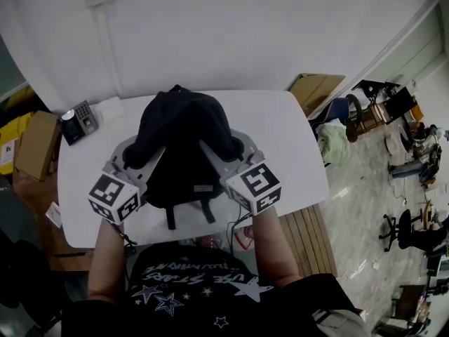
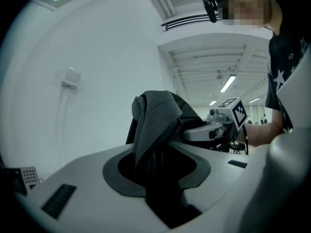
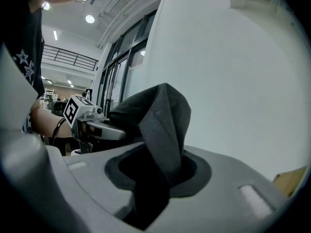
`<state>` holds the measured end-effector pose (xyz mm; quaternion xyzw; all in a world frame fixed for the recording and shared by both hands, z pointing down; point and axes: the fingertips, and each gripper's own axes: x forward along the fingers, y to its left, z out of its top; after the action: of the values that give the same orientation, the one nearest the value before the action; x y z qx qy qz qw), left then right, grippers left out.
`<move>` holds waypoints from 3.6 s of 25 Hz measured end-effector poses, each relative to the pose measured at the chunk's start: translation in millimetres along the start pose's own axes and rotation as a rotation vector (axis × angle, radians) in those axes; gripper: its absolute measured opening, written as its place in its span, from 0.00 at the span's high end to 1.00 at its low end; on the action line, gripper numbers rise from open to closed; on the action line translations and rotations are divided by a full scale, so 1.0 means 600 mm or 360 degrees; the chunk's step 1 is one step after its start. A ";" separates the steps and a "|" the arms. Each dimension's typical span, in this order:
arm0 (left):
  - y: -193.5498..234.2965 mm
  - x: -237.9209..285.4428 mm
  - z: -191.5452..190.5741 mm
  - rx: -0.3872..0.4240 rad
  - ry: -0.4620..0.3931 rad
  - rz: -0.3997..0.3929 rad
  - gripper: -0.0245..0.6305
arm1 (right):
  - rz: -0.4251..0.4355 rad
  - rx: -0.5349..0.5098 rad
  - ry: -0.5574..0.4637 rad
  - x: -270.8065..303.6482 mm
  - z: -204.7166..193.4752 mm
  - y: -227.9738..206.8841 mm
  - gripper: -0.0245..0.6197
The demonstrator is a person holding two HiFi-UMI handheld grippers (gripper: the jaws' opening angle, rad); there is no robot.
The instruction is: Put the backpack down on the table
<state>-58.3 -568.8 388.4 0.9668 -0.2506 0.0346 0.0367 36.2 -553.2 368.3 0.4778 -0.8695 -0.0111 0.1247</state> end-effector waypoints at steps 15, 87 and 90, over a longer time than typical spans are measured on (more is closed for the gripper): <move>-0.023 -0.034 0.012 -0.0011 -0.0066 0.0236 0.31 | 0.0006 0.0006 0.0050 -0.041 -0.030 0.017 0.34; -0.506 -0.260 -0.132 -0.0173 0.0212 0.0441 0.95 | 0.0305 0.0159 0.0067 -0.441 -0.149 0.250 0.96; -0.526 -0.284 -0.136 -0.0178 0.0221 0.0411 0.95 | 0.0291 0.0147 0.0063 -0.456 -0.138 0.276 0.96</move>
<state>-57.0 -204.1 438.2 0.9182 -0.3713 0.0919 0.1028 58.1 -226.7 414.8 0.4018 -0.9064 0.0498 0.1202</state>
